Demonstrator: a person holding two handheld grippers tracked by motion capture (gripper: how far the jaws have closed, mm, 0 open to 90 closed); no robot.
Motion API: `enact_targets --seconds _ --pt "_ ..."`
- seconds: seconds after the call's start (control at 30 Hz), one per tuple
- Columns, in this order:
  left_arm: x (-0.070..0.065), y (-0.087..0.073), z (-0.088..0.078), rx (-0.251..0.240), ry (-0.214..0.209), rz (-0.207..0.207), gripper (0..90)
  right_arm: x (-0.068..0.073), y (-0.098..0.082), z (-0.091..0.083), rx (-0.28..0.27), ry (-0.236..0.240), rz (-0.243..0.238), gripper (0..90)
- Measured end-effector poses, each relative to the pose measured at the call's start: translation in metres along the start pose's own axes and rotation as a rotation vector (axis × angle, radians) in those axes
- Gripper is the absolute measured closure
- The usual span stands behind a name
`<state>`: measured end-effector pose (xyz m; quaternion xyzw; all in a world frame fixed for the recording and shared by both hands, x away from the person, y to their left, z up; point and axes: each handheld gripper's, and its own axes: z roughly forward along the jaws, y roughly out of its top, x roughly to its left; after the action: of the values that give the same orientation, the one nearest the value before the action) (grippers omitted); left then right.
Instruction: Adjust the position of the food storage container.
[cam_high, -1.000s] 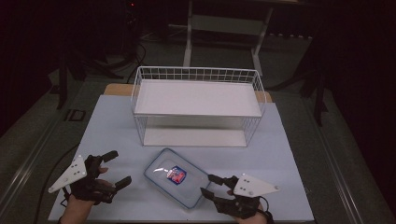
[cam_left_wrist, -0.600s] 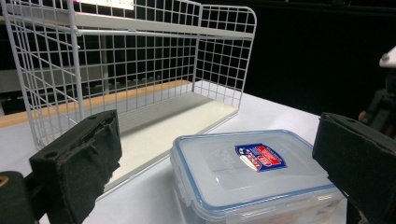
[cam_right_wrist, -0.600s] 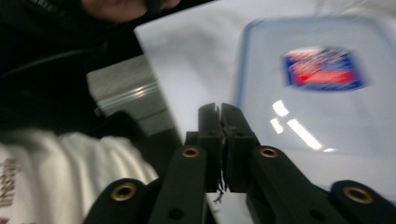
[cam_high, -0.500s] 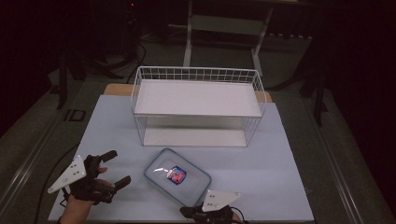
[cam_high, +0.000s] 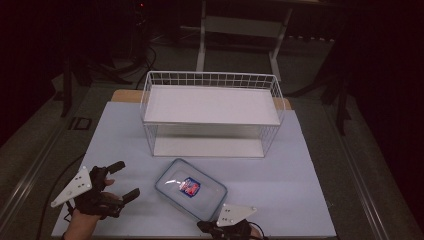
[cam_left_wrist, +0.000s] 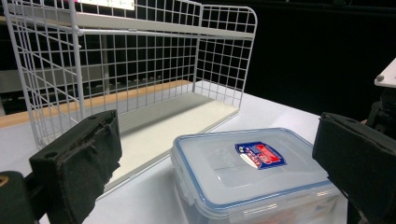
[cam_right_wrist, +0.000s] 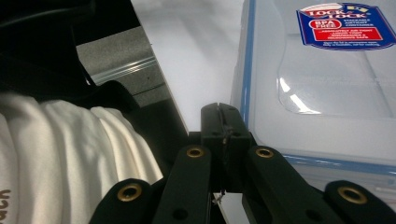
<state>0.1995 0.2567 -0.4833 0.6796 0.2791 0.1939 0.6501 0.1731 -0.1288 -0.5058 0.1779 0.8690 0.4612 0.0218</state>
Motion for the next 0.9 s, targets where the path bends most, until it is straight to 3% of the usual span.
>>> enact_targets --seconds 0.23,0.3,0.57,0.6,0.73,0.83,0.87,0.9 --pt "-0.001 0.0 0.0 -0.003 -0.001 0.008 1.1 -0.008 -0.003 -0.009 0.002 -0.046 0.01 90.0" --pt "0.0 0.0 0.0 -0.006 -0.003 0.01 1.1 -0.012 -0.004 -0.014 -0.007 -0.081 0.011 90.0" --pt "-0.001 0.0 0.001 -0.004 -0.003 0.008 1.2 -0.032 -0.01 -0.029 -0.022 -0.149 0.066 90.0" --pt "-0.002 0.0 0.001 -0.001 -0.004 0.01 1.1 -0.035 -0.011 -0.031 -0.014 -0.201 0.068 90.0" --pt "-0.002 0.0 0.001 0.001 -0.005 0.014 1.1 -0.041 -0.012 -0.034 -0.02 -0.228 0.104 90.0" --pt "-0.002 0.0 0.001 0.0 -0.006 0.011 1.1 -0.05 -0.014 -0.038 -0.027 -0.27 0.134 90.0" --pt "-0.002 0.0 0.002 0.0 -0.005 0.011 1.1 -0.053 -0.014 -0.039 -0.024 -0.311 0.134 90.0" --pt "-0.002 0.0 0.002 0.0 -0.006 0.011 1.1 -0.053 -0.014 -0.039 -0.024 -0.311 0.134 90.0"
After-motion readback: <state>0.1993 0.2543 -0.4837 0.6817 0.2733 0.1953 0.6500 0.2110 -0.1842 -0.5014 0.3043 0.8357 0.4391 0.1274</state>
